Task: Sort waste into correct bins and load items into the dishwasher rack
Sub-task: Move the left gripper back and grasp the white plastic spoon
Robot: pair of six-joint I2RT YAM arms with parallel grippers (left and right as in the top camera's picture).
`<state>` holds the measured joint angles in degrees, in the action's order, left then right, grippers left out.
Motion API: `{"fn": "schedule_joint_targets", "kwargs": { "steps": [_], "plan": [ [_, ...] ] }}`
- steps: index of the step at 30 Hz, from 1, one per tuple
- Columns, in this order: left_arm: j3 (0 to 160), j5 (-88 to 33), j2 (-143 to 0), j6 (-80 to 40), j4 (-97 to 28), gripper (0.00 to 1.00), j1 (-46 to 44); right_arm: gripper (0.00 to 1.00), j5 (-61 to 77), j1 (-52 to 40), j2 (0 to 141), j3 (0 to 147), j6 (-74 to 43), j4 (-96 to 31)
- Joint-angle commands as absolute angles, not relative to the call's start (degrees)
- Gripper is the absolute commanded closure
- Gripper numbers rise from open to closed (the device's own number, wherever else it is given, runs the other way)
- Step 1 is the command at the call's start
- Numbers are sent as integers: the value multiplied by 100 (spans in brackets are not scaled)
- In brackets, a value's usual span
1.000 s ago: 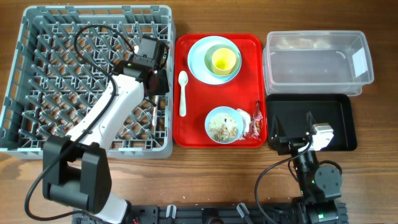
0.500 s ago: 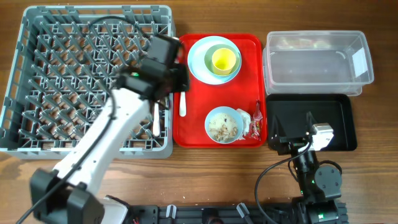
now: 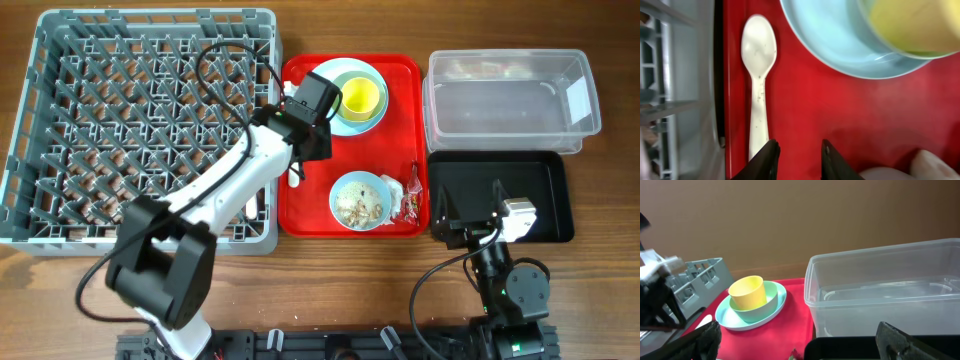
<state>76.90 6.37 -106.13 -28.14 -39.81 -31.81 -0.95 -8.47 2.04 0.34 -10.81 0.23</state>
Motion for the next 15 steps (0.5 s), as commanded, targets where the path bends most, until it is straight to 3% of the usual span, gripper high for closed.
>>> {"fn": "schedule_joint_targets", "kwargs": {
  "steps": [1, 15],
  "plan": [
    [7710, 1238, -10862, -3057, -3983, 71, -3205, 0, -104, -849, 193, 30, -1068, 51],
    [7703, 1540, -11509, -3050, -3693, 71, -3203, 0, -104, -849, 193, 30, -1068, 51]
  ]
}}
